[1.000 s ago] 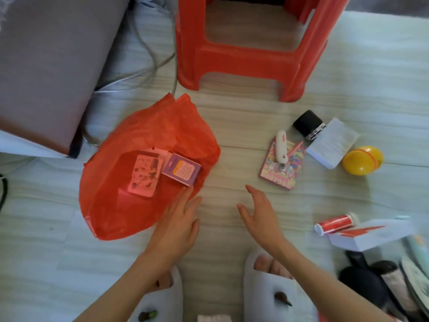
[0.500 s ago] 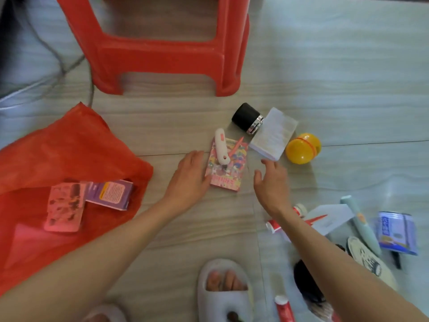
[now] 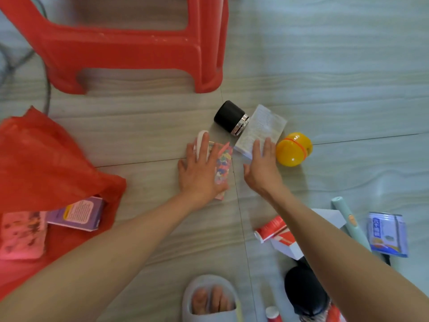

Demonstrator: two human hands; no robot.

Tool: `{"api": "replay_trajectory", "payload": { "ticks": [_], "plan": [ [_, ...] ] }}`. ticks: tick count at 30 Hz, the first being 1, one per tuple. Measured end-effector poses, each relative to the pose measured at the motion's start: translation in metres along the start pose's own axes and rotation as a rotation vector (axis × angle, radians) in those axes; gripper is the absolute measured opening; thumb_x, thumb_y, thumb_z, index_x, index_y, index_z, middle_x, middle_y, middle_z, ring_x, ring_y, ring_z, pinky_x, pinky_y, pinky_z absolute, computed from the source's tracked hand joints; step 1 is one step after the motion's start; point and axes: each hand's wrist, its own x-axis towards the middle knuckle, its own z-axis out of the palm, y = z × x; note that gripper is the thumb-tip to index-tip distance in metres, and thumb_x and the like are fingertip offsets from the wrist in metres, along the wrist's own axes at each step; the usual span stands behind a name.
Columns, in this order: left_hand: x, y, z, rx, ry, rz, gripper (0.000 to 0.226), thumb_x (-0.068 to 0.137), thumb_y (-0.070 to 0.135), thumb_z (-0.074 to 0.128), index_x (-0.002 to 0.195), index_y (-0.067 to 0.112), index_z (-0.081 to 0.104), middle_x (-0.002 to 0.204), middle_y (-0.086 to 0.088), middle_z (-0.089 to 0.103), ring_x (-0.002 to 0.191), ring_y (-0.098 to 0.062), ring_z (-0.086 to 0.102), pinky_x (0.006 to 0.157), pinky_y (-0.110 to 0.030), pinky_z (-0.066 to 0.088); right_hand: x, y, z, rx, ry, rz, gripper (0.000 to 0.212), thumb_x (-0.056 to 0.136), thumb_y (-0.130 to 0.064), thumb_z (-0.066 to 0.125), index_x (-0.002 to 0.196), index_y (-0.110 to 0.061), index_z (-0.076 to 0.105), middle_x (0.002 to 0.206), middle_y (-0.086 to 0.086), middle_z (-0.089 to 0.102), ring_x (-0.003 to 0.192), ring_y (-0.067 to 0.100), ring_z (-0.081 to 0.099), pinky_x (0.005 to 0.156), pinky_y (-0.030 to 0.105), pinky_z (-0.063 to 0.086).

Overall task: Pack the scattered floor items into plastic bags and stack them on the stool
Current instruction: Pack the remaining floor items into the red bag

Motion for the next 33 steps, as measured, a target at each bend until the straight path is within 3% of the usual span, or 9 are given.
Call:
{"api": "replay_trajectory", "payload": {
  "ticks": [2,5,10,13,16,19,21,24,33],
  "plan": [
    [-0.001,-0.007,-0.001,-0.011,-0.027,-0.001,0.104,0.074,0.051,0.065,0.146,0.03,-0.006,0.151,0.002,-0.029,0.141,-0.034,-0.008,0.109,-0.051,0.021,-0.008,-0.001,0.008,-0.045,-0.018,-0.023,0.066,0.096,-0.019,0.039,0.146,0.001,0.0,0.152,0.027,-0.011,0.142,0.041,-0.011,0.116,0.04,-0.003],
    [-0.013,-0.029,-0.011,0.082,-0.017,0.071,0.098,0.078,0.032,0.061,0.145,0.03,-0.01,0.15,-0.001,-0.032,0.141,-0.032,-0.01,0.109,-0.053,0.018,-0.028,-0.004,0.016,0.019,-0.01,-0.072,0.064,0.095,-0.018,0.041,0.146,0.0,0.007,0.153,0.026,-0.007,0.142,0.039,-0.009,0.116,0.038,-0.001],
    [-0.054,-0.074,-0.007,0.199,0.04,0.171,0.093,0.079,0.027,0.054,0.141,0.044,-0.013,0.15,-0.001,-0.03,0.142,-0.034,-0.009,0.108,-0.06,0.009,-0.077,-0.012,0.036,0.212,0.162,-0.102,0.045,0.085,-0.02,0.062,0.125,-0.003,0.051,0.148,0.024,0.027,0.14,0.04,0.021,0.111,0.046,0.028],
    [-0.053,-0.08,-0.006,0.246,0.021,0.092,0.08,0.084,0.045,0.049,0.141,0.048,-0.008,0.152,-0.01,-0.024,0.14,-0.039,-0.008,0.106,-0.064,0.01,-0.068,-0.028,0.032,0.384,0.183,0.156,0.069,0.082,-0.041,0.065,0.136,-0.009,0.037,0.151,0.018,0.02,0.14,0.033,0.02,0.112,0.038,0.023],
    [-0.051,-0.082,-0.009,0.322,0.013,0.093,0.075,0.083,0.05,0.05,0.143,0.042,0.006,0.152,-0.017,-0.002,0.133,-0.041,0.018,0.103,-0.06,0.024,-0.047,-0.041,0.027,0.422,0.078,0.3,0.097,0.075,-0.06,0.062,0.146,-0.015,0.013,0.15,0.018,0.011,0.136,0.035,0.021,0.11,0.042,0.026],
    [-0.063,-0.086,-0.011,0.381,0.089,0.123,0.077,0.067,0.044,0.069,0.133,0.031,0.032,0.136,-0.024,0.038,0.103,-0.043,0.048,0.076,-0.055,0.043,-0.042,-0.049,0.025,0.312,0.036,0.35,0.103,0.073,-0.06,0.063,0.147,-0.016,0.007,0.149,0.022,0.011,0.134,0.038,0.022,0.106,0.048,0.028],
    [-0.076,-0.091,-0.012,0.352,0.118,0.108,0.08,0.053,0.044,0.075,0.122,0.026,0.039,0.122,-0.023,0.052,0.086,-0.042,0.055,0.062,-0.049,0.046,-0.043,-0.051,0.025,0.302,0.034,0.373,0.098,0.074,-0.053,0.064,0.146,-0.016,0.008,0.147,0.021,0.015,0.131,0.038,0.024,0.104,0.047,0.029],
    [-0.097,-0.098,-0.013,0.321,0.133,0.113,0.081,0.045,0.049,0.076,0.117,0.025,0.046,0.118,-0.02,0.057,0.077,-0.039,0.056,0.057,-0.044,0.045,-0.055,-0.051,0.026,0.294,0.048,0.312,0.092,0.075,-0.044,0.065,0.146,-0.019,0.012,0.142,0.021,0.022,0.124,0.04,0.029,0.102,0.046,0.03],
    [-0.187,-0.103,-0.011,0.222,0.218,-0.031,0.076,0.042,0.057,0.056,0.112,0.027,0.052,0.116,-0.012,0.059,0.078,-0.034,0.059,0.057,-0.042,0.046,-0.136,-0.08,0.029,0.342,0.007,0.03,0.088,0.07,-0.04,0.068,0.143,-0.018,0.026,0.133,0.018,0.037,0.118,0.039,0.038,0.1,0.043,0.033]
  ]
}}
